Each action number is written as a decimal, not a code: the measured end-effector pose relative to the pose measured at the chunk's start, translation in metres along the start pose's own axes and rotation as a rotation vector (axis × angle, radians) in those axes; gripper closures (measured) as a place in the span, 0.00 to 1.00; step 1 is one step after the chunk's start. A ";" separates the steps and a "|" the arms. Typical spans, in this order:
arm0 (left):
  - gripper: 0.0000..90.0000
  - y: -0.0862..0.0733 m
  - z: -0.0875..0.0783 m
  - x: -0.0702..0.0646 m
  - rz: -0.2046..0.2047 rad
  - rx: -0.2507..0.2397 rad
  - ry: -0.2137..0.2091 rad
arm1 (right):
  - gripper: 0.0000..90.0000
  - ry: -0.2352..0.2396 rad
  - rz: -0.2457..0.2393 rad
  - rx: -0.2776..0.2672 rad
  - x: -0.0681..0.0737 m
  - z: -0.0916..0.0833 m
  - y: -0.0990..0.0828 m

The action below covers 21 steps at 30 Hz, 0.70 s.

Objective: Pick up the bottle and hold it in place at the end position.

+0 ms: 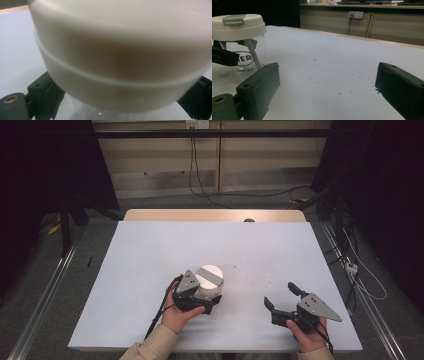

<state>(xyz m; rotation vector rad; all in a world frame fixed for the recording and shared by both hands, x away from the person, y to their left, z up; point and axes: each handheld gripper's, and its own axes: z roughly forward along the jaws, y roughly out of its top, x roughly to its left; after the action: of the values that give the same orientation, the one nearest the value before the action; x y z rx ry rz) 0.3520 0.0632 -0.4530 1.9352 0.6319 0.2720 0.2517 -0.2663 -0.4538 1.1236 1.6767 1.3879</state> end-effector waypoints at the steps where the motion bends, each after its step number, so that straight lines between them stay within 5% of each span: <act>1: 0.08 0.000 0.001 0.000 0.003 0.001 0.000 | 0.06 -0.001 0.000 0.000 0.000 0.000 0.000; 21: 0.19 0.003 0.006 -0.002 0.028 -0.044 0.044 | 0.06 -0.001 -0.002 -0.003 -0.001 -0.001 0.001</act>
<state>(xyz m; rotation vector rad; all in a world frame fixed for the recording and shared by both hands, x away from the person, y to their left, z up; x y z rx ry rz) 0.3545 0.0568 -0.4525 1.9019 0.6230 0.3442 0.2515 -0.2676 -0.4532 1.1206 1.6741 1.3874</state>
